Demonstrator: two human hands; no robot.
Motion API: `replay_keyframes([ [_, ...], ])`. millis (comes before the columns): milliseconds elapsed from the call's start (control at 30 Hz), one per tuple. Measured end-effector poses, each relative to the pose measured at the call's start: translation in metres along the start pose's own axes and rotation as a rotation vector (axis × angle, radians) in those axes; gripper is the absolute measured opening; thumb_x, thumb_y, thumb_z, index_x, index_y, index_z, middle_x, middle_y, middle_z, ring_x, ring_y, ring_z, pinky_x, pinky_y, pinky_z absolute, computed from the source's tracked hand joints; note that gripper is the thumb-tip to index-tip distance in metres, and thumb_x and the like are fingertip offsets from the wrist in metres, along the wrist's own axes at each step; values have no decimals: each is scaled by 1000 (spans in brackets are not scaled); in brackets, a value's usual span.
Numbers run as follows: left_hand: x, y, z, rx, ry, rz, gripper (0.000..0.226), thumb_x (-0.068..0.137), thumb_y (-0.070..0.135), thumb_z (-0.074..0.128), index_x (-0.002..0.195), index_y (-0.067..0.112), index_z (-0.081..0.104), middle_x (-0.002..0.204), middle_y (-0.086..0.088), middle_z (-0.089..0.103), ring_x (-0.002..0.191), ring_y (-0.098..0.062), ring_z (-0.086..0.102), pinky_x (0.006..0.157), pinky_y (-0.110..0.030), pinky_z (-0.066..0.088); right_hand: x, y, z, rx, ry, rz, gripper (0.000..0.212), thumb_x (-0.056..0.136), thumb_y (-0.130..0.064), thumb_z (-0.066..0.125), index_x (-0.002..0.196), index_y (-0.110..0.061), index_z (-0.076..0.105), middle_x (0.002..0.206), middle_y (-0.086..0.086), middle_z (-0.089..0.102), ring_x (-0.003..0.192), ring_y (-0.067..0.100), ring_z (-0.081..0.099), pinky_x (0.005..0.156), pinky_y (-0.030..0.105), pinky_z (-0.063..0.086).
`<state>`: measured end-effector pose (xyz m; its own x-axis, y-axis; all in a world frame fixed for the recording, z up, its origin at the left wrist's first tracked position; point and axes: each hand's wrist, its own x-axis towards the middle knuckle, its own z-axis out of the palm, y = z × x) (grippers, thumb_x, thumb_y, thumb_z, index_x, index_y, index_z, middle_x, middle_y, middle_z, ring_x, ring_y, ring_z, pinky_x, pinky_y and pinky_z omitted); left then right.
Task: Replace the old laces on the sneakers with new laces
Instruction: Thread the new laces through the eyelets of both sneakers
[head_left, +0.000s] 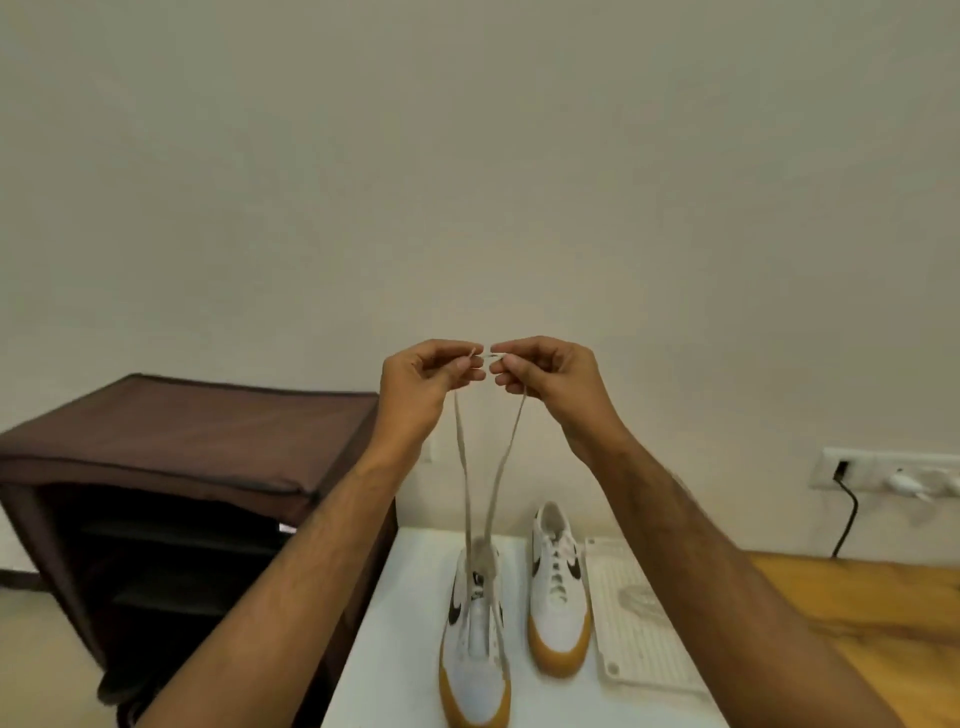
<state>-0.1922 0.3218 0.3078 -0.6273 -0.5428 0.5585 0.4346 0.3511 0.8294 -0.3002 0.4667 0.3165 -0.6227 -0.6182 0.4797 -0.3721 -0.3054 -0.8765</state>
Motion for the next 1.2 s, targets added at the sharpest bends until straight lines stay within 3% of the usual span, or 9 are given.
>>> replay_keyframes([
  [233, 5, 48, 9, -26, 57, 25, 11, 93, 0, 67, 102, 2, 71, 92, -7, 78, 84, -24, 76, 79, -33, 61, 4, -67, 12, 285, 25, -43, 22, 94, 1, 67, 115, 5, 66, 103, 21, 75, 94, 28, 75, 83, 31, 60],
  [533, 1, 54, -1, -101, 116, -6, 13, 93, -1, 67, 103, 5, 72, 94, -7, 77, 84, -24, 76, 74, -33, 61, 5, -78, 18, 245, 68, -37, 20, 95, -2, 66, 114, 4, 63, 99, 19, 76, 91, 31, 75, 80, 34, 61],
  [633, 4, 52, -2, -104, 124, 5, 11, 96, 0, 63, 103, 8, 68, 94, -8, 74, 78, -24, 74, 66, -36, 61, 9, -73, 19, 275, 88, 28, 9, 99, -4, 60, 107, -6, 62, 88, 10, 74, 70, 19, 69, 63, 28, 56],
  [733, -4, 33, -9, -71, 19, 7, 12, 101, 2, 53, 100, 11, 59, 90, -6, 64, 55, -16, 57, 44, -31, 46, 8, -47, 8, 72, 14, 128, 10, 95, -3, 58, 97, -13, 59, 70, 2, 62, 50, 11, 43, 43, 21, 32],
  [800, -15, 0, -19, 175, -139, -15, 15, 98, 3, 48, 97, 16, 57, 88, -3, 60, 53, -12, 49, 45, -28, 38, -3, -14, 0, -299, -126, 185, 12, 88, -4, 57, 93, -13, 63, 65, 0, 58, 51, 11, 40, 45, 21, 29],
  [867, -28, -52, -28, 647, -417, -1, 19, 92, 9, 47, 95, 24, 59, 92, 2, 64, 74, -15, 61, 64, -34, 49, -14, 37, -9, -689, -322, 250, 19, 86, -5, 55, 93, -16, 69, 71, -1, 64, 58, 11, 49, 54, 24, 36],
  [1000, -80, -147, -46, 1379, -830, -151, 33, 97, 15, 41, 122, 27, 59, 129, -2, 56, 113, -25, 59, 89, -40, 49, -45, 143, -19, -1322, -467, 361, 25, 94, -14, 50, 107, -29, 66, 111, 2, 66, 88, 23, 63, 73, 33, 47],
  [1100, -122, -210, -53, 1666, -971, -171, 36, 104, 28, 40, 138, 24, 50, 138, -7, 45, 121, -29, 49, 91, -42, 41, -82, 206, -14, -1435, -395, 324, 31, 96, -10, 48, 120, -28, 56, 110, 5, 63, 81, 26, 61, 66, 34, 43],
  [1200, -146, -259, -48, 1528, -1031, -304, 38, 102, 51, 44, 126, 26, 60, 130, -5, 51, 121, -27, 50, 98, -43, 39, -106, 256, -8, -1329, -371, 384, 27, 96, -6, 42, 112, -20, 59, 103, 4, 66, 94, 30, 64, 72, 37, 50],
])
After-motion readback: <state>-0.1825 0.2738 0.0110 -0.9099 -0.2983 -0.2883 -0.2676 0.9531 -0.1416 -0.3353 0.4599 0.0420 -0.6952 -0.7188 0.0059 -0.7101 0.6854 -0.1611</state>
